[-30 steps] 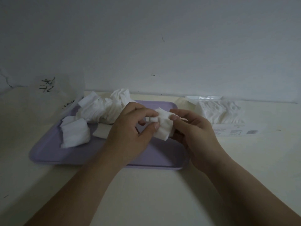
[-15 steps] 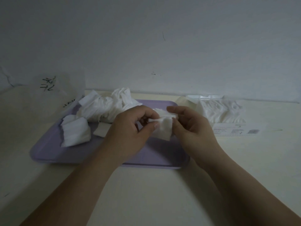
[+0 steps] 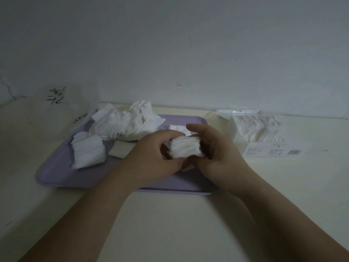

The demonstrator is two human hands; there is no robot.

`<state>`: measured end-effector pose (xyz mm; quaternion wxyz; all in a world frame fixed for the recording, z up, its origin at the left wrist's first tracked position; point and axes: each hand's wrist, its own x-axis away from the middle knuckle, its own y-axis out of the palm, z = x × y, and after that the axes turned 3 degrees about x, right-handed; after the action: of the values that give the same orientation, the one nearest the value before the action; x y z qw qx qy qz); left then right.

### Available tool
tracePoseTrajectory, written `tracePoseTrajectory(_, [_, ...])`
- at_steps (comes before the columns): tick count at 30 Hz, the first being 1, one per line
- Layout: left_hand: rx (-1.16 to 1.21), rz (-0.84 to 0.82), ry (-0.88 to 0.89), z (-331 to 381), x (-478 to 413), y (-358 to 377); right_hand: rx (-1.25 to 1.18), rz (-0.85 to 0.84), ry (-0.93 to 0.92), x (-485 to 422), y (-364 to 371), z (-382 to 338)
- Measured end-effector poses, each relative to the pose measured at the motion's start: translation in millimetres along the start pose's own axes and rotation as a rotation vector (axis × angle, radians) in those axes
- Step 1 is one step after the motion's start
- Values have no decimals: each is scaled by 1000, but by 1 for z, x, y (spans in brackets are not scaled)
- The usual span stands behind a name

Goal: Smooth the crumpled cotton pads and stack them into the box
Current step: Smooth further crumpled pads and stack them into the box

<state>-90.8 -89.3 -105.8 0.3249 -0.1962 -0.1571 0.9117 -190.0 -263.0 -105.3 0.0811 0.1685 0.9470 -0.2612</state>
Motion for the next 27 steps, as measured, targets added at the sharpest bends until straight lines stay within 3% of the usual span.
tracePoseTrajectory(7, [86,-32,-58,0,0,0,3,-42,88,3,3,-6])
tracePoseTrajectory(16, [116,3,-93,13,-2,10,-269,-34,218,-1,19,-14])
tracePoseTrajectory(27, [160,185,-165,6,6,-2,-92,48,127,5,5,-17])
